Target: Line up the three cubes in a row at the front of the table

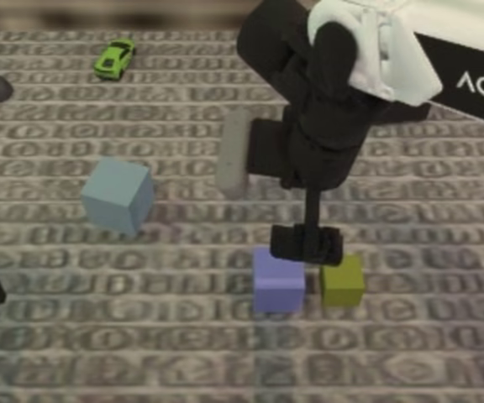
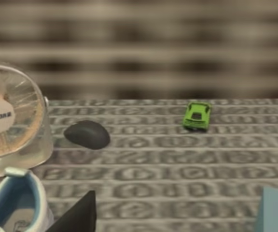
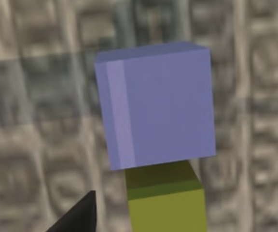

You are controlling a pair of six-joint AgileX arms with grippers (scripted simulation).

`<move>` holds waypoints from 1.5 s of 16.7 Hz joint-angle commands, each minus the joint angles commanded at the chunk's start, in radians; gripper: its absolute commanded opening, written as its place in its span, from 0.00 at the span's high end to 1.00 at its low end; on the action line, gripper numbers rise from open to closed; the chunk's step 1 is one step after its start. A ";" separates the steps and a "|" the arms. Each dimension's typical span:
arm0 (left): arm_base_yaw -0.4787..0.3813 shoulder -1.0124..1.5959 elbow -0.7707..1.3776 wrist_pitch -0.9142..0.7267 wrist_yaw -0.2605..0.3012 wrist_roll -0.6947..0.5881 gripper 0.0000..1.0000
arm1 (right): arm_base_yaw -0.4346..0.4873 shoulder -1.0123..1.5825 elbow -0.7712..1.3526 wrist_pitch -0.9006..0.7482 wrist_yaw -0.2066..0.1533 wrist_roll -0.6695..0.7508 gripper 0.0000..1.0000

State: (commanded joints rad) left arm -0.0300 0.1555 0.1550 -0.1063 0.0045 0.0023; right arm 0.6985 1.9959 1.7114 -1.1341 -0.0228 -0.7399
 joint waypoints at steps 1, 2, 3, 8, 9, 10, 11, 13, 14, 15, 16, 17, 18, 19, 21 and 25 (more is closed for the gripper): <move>-0.010 0.063 0.062 -0.040 0.000 0.001 0.00 | -0.027 -0.063 -0.048 0.042 -0.005 0.021 0.00; -0.021 0.136 0.132 -0.086 0.001 0.002 0.00 | -0.056 -0.136 -0.104 0.088 -0.011 0.045 0.00; -0.032 0.219 0.209 -0.136 0.001 0.004 0.00 | -0.089 -0.220 -0.168 0.140 -0.016 0.072 0.00; -0.097 0.756 0.646 -0.438 -0.001 0.014 0.00 | -0.281 -0.750 -0.584 0.430 -0.037 0.249 0.00; -0.111 0.877 0.737 -0.503 -0.001 0.016 0.00 | -0.322 -0.866 -0.681 0.491 -0.039 0.291 0.00; -0.125 0.999 0.827 -0.569 -0.001 0.018 0.00 | -0.362 -0.982 -0.780 0.551 -0.039 0.332 0.00; -0.139 1.118 0.915 -0.633 -0.001 0.020 0.00 | -0.401 -1.094 -0.877 0.609 -0.038 0.373 0.00; -0.165 1.342 1.084 -0.756 -0.001 0.024 0.00 | -0.472 -1.301 -1.066 0.720 -0.033 0.453 0.00; -0.178 1.443 1.163 -0.813 -0.001 0.026 0.00 | -0.504 -1.395 -1.155 0.774 -0.029 0.491 0.00; -0.190 1.535 1.238 -0.867 -0.001 0.028 0.00 | -0.534 -1.482 -1.240 0.825 -0.025 0.527 0.00; -0.201 1.619 1.310 -0.916 -0.001 0.029 0.00 | -0.562 -1.565 -1.320 0.875 -0.019 0.562 0.00; -0.212 1.695 1.378 -0.962 -0.001 0.030 0.00 | -0.586 -1.638 -1.389 0.919 -0.014 0.592 0.00; -0.221 1.763 1.444 -1.002 -0.001 0.031 0.00 | -0.609 -1.712 -1.457 0.964 -0.008 0.623 0.00; -0.230 1.825 1.504 -1.038 -0.001 0.032 0.00 | -0.629 -1.780 -1.518 1.004 -0.002 0.650 0.00; -0.244 1.925 1.607 -1.095 -0.001 0.034 0.00 | -0.660 -1.893 -1.618 1.070 0.010 0.695 0.00; -0.257 2.025 1.708 -1.147 -0.002 0.035 0.00 | -0.688 -1.996 -1.711 1.134 0.023 0.740 0.00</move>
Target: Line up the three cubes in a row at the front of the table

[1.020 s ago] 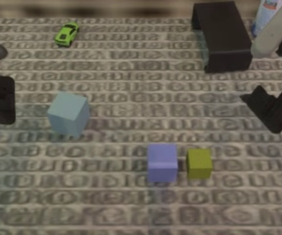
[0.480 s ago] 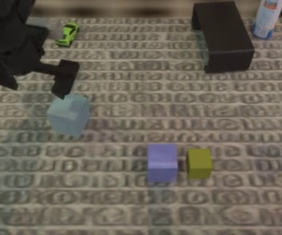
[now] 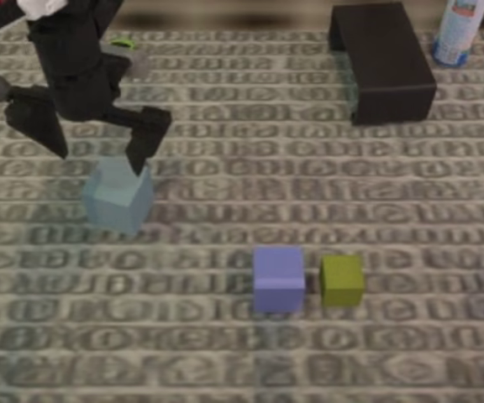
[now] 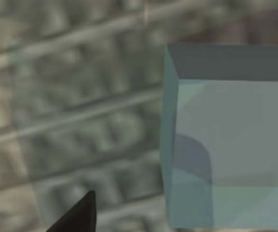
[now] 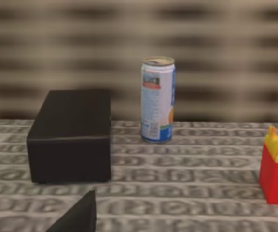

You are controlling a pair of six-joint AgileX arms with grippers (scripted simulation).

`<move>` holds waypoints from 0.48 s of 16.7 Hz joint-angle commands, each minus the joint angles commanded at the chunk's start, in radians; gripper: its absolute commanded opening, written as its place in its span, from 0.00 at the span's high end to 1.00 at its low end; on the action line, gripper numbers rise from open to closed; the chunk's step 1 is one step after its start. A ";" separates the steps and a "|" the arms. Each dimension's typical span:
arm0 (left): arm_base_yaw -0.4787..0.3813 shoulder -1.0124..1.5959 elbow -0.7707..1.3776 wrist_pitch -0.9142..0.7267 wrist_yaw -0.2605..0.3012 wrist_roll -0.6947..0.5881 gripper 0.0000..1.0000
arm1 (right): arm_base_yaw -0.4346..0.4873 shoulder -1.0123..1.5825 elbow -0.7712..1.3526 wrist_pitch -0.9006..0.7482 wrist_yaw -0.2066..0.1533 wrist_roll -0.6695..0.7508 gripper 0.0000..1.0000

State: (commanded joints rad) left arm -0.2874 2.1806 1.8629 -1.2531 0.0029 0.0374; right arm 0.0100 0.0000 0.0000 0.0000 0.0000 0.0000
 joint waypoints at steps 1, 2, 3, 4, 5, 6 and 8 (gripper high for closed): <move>0.000 0.000 0.000 0.000 0.000 0.000 0.00 | 0.000 0.000 0.000 0.000 0.000 0.000 0.00; 0.000 0.000 0.000 0.000 0.000 0.000 0.00 | 0.000 0.000 0.000 0.000 0.000 0.000 0.00; 0.000 0.000 0.000 0.000 0.000 0.000 0.00 | 0.000 0.000 0.000 0.000 0.000 0.000 0.00; 0.000 0.000 0.000 0.000 0.000 0.000 0.00 | 0.000 0.000 0.000 0.000 0.000 0.000 0.00; 0.006 -0.002 -0.002 0.002 0.000 0.000 0.00 | 0.000 0.000 0.000 0.000 0.000 0.000 0.00; 0.005 -0.001 -0.006 0.005 0.000 0.000 0.00 | 0.000 0.000 0.000 0.000 0.000 0.000 0.00; 0.003 0.009 -0.038 0.042 0.000 0.003 0.00 | 0.000 0.000 0.000 0.000 0.000 0.000 0.00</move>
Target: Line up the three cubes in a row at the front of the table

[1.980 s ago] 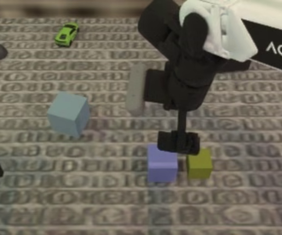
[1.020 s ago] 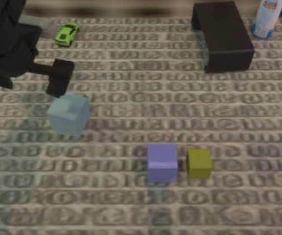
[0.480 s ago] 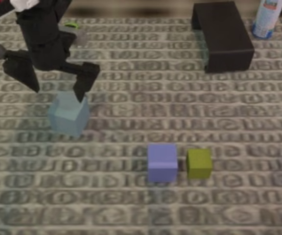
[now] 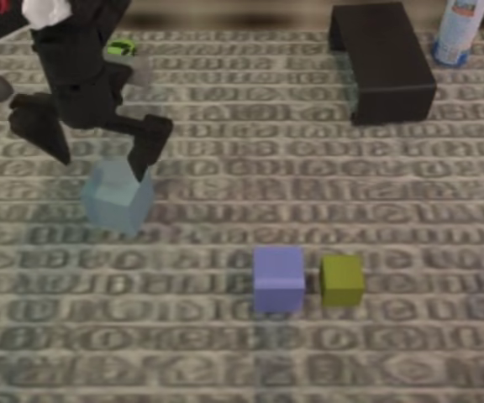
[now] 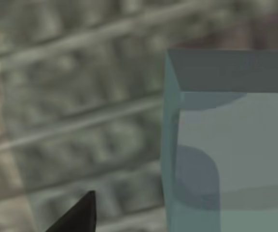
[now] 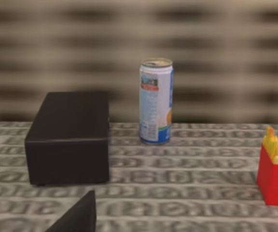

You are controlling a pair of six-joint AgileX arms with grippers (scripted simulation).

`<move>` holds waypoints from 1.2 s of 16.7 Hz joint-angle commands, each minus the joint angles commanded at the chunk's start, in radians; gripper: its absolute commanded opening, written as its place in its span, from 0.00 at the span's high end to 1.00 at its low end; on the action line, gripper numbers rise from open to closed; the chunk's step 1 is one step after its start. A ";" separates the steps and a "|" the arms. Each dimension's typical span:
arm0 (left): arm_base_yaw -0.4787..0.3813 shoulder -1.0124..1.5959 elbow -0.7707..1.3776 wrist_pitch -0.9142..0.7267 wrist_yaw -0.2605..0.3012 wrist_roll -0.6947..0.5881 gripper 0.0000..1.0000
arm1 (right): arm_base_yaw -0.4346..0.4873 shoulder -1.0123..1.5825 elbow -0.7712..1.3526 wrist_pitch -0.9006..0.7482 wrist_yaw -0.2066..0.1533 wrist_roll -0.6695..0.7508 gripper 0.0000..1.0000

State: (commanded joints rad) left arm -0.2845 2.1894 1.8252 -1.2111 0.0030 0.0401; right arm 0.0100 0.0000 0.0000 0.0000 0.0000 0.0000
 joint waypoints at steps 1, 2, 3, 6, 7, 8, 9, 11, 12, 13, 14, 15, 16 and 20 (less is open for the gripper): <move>0.000 0.009 -0.025 0.034 0.000 0.000 0.00 | 0.000 0.000 0.000 0.000 0.000 0.000 0.00; 0.000 0.021 -0.054 0.079 0.000 0.000 0.00 | 0.000 0.000 0.000 0.000 0.000 0.000 0.00; 0.000 0.033 -0.084 0.129 0.000 0.000 0.00 | 0.000 0.000 0.000 0.000 0.000 0.000 0.00; -0.001 0.067 -0.166 0.244 0.001 0.000 0.00 | 0.000 0.000 0.000 0.000 0.000 0.000 0.00; -0.001 0.074 -0.180 0.261 0.001 0.000 0.00 | 0.000 0.000 0.000 0.000 0.000 0.000 0.00; -0.001 0.078 -0.186 0.268 0.001 0.000 0.00 | 0.000 0.000 0.000 0.000 0.000 0.000 0.00; -0.001 0.078 -0.186 0.268 0.001 0.000 0.00 | 0.000 0.000 0.000 0.000 0.000 0.000 0.00; -0.001 0.078 -0.186 0.268 0.001 0.000 0.00 | 0.000 0.000 0.000 0.000 0.000 0.000 0.00; -0.001 0.078 -0.186 0.268 0.001 0.000 0.08 | 0.000 0.000 0.000 0.000 0.000 0.000 0.00; -0.001 0.078 -0.186 0.268 0.001 0.000 0.15 | 0.000 0.000 0.000 0.000 0.000 0.000 0.00; -0.001 0.078 -0.186 0.268 0.001 0.000 0.23 | 0.000 0.000 0.000 0.000 0.000 0.000 0.00; -0.001 0.078 -0.186 0.268 0.001 0.000 0.30 | 0.000 0.000 0.000 0.000 0.000 0.000 0.00; -0.001 0.078 -0.186 0.268 0.001 0.000 0.38 | 0.000 0.000 0.000 0.000 0.000 0.000 0.00; -0.001 0.078 -0.186 0.268 0.001 0.000 0.68 | 0.000 0.000 0.000 0.000 0.000 0.000 0.00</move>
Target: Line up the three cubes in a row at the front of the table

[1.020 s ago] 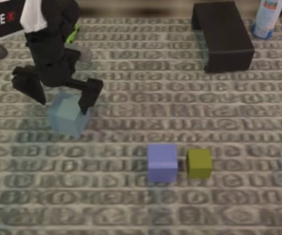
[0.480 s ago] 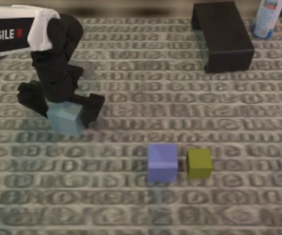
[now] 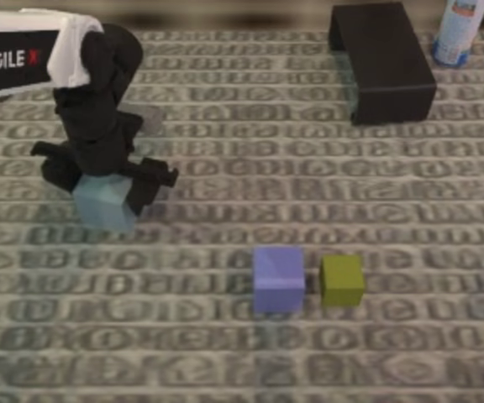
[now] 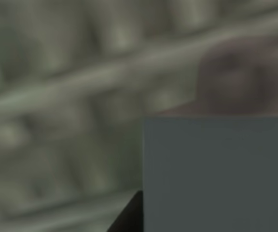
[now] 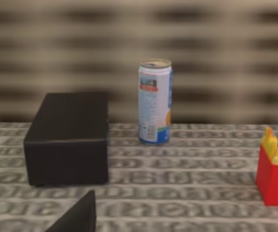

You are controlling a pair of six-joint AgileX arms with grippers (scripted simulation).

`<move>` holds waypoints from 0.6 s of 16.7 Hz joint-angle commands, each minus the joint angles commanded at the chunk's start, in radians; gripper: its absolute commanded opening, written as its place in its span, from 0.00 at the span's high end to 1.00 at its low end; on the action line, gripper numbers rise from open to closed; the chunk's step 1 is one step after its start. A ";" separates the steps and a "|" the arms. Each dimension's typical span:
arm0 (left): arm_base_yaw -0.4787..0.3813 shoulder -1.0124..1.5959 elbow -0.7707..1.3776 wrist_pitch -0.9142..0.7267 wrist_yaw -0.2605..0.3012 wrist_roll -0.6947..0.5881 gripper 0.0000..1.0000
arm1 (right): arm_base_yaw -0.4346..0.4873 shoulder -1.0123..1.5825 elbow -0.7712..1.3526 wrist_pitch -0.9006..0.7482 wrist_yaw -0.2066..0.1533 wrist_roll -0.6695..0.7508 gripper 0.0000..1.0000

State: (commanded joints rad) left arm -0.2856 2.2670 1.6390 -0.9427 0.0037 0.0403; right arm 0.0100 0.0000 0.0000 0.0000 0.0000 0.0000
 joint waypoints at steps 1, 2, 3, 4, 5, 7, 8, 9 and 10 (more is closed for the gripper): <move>0.000 0.000 0.000 0.000 0.000 0.000 0.75 | 0.000 0.000 0.000 0.000 0.000 0.000 0.00; 0.000 0.000 0.000 0.000 0.000 0.000 0.83 | 0.000 0.000 0.000 0.000 0.000 0.000 0.00; 0.000 0.000 0.000 0.000 0.000 0.000 0.90 | 0.000 0.000 0.000 0.000 0.000 0.000 0.00; 0.000 0.000 0.000 0.000 0.000 0.000 0.98 | 0.000 0.000 0.000 0.000 0.000 0.000 0.00; 0.000 0.000 0.000 0.000 0.000 0.000 1.00 | 0.000 0.000 0.000 0.000 0.000 0.000 0.00; 0.000 0.000 0.000 0.000 0.000 0.000 1.00 | 0.000 0.000 0.000 0.000 0.000 0.000 0.00; 0.000 0.000 0.000 0.000 0.000 0.000 1.00 | 0.000 0.000 0.000 0.000 0.000 0.000 0.00; 0.000 0.000 0.000 0.000 0.000 0.000 1.00 | 0.000 0.000 0.000 0.000 0.000 0.000 0.00; 0.000 0.000 0.000 0.000 0.000 0.000 1.00 | 0.000 0.000 0.000 0.000 0.000 0.000 0.00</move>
State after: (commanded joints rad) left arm -0.2856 2.2670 1.6390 -0.9427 0.0037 0.0403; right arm 0.0100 0.0000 0.0000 0.0000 0.0000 0.0000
